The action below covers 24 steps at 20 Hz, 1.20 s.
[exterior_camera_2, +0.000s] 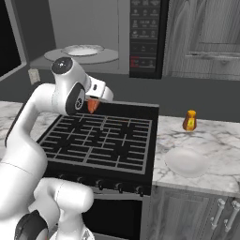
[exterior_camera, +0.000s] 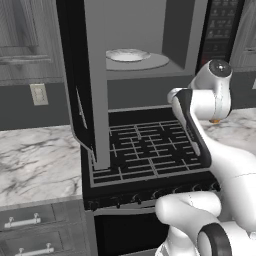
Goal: Pick the sweet potato from the counter and place it in the microwave. Then turn on the microwave.
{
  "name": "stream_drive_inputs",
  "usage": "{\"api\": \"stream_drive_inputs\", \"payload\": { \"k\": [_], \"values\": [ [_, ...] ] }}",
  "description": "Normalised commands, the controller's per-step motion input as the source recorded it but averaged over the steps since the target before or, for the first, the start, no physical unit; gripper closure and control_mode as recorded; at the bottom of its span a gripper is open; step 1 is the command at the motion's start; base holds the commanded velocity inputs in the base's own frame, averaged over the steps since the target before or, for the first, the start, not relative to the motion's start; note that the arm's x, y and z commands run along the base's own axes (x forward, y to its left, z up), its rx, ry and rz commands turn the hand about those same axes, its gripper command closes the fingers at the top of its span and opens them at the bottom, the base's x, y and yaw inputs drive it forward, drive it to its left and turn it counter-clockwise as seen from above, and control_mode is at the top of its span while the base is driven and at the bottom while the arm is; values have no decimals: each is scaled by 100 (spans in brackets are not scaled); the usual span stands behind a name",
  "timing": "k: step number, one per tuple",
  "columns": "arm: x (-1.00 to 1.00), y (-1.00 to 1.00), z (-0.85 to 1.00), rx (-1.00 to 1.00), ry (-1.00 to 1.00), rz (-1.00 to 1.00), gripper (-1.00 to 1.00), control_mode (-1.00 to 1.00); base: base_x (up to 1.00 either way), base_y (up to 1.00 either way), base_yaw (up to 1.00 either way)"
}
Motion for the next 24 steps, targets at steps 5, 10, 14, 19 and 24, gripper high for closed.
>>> {"api": "stream_drive_inputs", "payload": {
  "k": [5,10,14,19,24],
  "values": [
    [0,30,13,-1,0,6,100,-100,0,0,0],
    [0,24,15,0,0,6,100,-100,0,0,0],
    [0,22,13,0,0,5,100,-100,0,0,0],
    [0,20,15,0,-2,4,100,-100,0,0,0],
    [0,21,15,0,-3,3,100,-100,0,0,0]
  ]
}}
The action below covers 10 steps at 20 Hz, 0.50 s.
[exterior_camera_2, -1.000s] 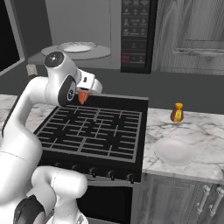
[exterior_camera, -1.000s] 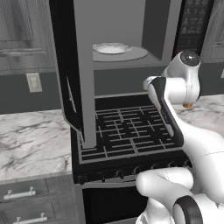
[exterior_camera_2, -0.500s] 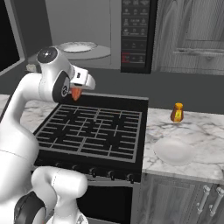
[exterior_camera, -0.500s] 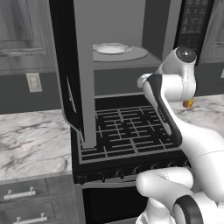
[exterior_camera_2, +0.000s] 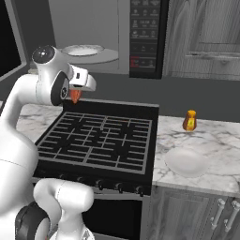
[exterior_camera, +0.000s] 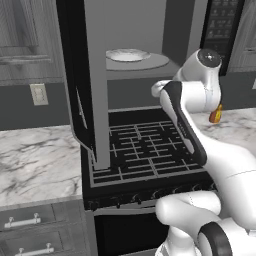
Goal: Pick the sweet potato from the counter and place it in the microwave. Then turn on the microwave.
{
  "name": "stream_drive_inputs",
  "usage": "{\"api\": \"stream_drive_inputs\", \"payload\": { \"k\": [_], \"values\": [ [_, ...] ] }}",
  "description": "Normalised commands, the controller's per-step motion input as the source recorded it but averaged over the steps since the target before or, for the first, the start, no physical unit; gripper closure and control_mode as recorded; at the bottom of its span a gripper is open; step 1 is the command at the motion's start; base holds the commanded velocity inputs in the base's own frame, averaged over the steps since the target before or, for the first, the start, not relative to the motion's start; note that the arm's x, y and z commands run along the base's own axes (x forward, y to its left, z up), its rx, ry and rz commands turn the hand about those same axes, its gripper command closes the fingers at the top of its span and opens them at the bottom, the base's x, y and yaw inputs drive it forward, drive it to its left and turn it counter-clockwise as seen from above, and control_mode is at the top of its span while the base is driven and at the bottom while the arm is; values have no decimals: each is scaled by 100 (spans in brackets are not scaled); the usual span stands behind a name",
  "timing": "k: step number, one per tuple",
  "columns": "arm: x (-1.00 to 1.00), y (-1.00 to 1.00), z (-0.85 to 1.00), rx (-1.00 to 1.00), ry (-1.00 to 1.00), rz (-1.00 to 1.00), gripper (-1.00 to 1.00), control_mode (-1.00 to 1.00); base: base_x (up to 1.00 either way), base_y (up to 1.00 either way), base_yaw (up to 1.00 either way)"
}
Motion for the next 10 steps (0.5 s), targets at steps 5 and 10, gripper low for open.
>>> {"api": "stream_drive_inputs", "payload": {
  "k": [5,10],
  "values": [
    [0,24,12,-1,-6,3,100,-100,0,0,0],
    [0,24,11,-1,-8,3,100,-100,0,0,0]
  ]
}}
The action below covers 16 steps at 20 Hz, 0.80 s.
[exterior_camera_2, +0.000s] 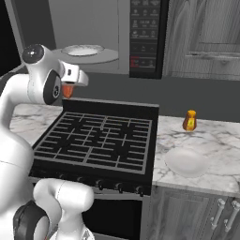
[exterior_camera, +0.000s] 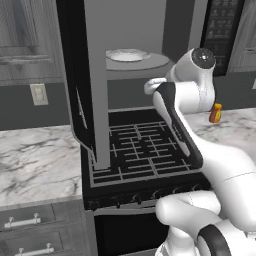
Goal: Pick the sweet potato from the counter and place it in the microwave. Then turn on the microwave.
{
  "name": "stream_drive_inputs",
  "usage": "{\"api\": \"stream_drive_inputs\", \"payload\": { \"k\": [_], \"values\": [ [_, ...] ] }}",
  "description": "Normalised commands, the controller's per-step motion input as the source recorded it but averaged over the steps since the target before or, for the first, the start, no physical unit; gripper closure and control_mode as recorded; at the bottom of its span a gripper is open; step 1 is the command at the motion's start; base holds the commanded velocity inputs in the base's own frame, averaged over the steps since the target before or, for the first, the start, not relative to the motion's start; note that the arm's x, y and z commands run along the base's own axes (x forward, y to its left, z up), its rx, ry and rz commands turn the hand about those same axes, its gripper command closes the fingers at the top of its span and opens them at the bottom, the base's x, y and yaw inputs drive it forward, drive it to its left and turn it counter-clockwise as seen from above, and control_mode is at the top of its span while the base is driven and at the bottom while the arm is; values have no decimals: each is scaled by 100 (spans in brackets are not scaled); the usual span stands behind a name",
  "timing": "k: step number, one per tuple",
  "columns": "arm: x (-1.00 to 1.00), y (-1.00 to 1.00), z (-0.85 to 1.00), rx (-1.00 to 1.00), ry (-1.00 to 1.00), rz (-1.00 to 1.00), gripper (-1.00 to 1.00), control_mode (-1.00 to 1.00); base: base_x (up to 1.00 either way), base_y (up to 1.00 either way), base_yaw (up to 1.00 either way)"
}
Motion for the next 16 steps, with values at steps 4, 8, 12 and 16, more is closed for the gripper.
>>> {"api": "stream_drive_inputs", "payload": {
  "k": [4,8,12,16],
  "values": [
    [0,18,19,0,-7,3,100,-100,0,0,0],
    [0,12,28,0,-2,2,100,-100,0,0,0],
    [0,11,30,0,0,2,100,-100,0,0,0],
    [0,10,29,0,0,2,100,-100,0,0,0]
  ]
}}
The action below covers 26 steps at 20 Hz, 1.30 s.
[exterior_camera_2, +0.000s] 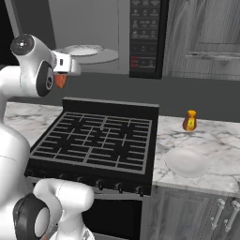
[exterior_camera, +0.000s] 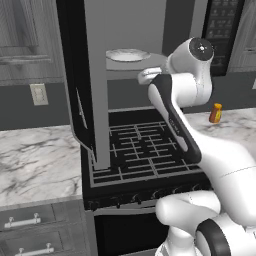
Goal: Pick the sweet potato from the counter and place it in the microwave. Then turn on the microwave.
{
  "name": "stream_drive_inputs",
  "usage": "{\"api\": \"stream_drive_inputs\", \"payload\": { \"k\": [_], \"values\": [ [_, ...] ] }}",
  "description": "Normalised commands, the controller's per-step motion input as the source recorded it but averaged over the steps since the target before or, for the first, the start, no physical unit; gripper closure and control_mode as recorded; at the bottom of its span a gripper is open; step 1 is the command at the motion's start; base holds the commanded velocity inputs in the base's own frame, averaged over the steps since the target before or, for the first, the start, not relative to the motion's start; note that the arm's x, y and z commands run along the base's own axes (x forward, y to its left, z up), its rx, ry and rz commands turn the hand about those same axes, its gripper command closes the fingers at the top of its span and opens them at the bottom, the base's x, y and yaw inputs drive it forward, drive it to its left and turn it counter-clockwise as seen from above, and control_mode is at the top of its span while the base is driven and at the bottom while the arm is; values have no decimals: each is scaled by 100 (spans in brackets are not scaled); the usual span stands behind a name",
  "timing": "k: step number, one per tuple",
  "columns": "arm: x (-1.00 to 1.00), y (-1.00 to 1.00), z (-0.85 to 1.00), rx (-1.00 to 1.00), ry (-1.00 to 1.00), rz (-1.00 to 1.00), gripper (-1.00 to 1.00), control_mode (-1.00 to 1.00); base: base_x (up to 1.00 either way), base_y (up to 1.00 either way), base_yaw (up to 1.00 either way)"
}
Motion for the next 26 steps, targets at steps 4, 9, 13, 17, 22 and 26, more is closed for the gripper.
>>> {"api": "stream_drive_inputs", "payload": {
  "k": [4,9,13,17,22,26],
  "values": [
    [9,7,22,0,0,2,100,-100,0,0,0],
    [20,2,17,0,-3,2,100,-100,0,0,0],
    [25,0,20,0,-2,2,100,-100,0,0,0],
    [17,6,26,0,0,2,100,-100,0,0,0],
    [15,9,25,-1,0,1,100,-100,0,0,0],
    [16,9,24,-1,0,1,100,-100,0,0,0]
  ]
}}
